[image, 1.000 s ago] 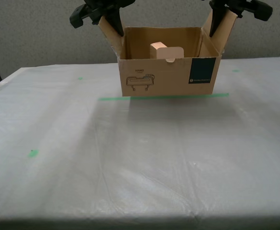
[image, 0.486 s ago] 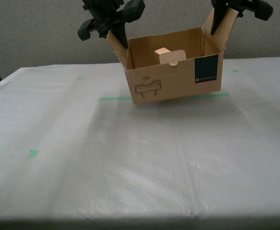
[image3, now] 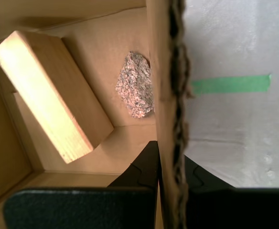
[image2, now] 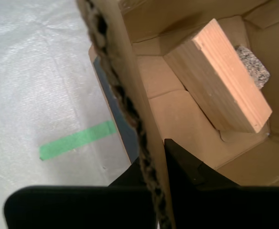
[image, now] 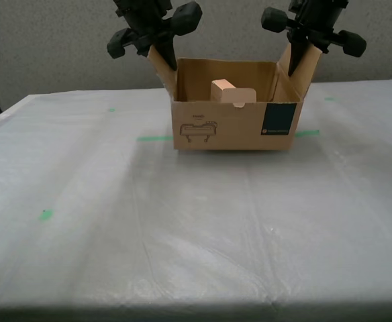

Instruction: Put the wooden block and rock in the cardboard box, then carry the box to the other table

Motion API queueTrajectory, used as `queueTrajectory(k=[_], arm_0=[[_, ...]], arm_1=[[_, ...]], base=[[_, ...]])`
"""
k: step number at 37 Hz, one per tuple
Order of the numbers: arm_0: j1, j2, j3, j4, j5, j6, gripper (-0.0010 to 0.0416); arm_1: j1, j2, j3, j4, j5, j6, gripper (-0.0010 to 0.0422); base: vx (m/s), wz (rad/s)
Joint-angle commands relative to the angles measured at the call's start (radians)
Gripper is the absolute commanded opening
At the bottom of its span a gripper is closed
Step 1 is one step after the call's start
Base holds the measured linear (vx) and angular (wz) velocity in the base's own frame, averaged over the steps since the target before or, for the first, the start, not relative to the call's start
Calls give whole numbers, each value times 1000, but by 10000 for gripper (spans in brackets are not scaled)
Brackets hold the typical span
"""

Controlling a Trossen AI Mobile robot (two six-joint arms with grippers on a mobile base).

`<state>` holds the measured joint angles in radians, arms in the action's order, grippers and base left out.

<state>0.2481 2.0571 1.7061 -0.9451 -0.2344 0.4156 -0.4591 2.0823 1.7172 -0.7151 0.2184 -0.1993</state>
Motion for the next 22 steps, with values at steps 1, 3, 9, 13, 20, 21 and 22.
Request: queueTrajectory(k=[1,3,9,13,20,21,22], arm_0=[[0,-2,2,-3,0,4,0],[0,-3,2,-15,0,3,-1],[0,-3,-4,-35,0,-22,0],[0,-3,-4,-31,0,-36,0],[0,-3,-4,-30,0,-56,0],[0,-3,-3,-29,0,-56,0],[0,-3,-4,-29,0,-56,0]], arm_1=[[2,8,1,-1,-3,11,-1],[2,19,-5,12,-4,10,-1],[2,27,-13,32,-5,4,-1],[2,26,-11,40,-6,-3,0],[2,27,-15,39,-6,-2,0],[2,27,-15,39,-6,-2,0],[2,27,-15,39,-6,-2,0]], base=[[0,0],[0,0],[0,0],[0,0],[0,0],[0,0],[0,0]])
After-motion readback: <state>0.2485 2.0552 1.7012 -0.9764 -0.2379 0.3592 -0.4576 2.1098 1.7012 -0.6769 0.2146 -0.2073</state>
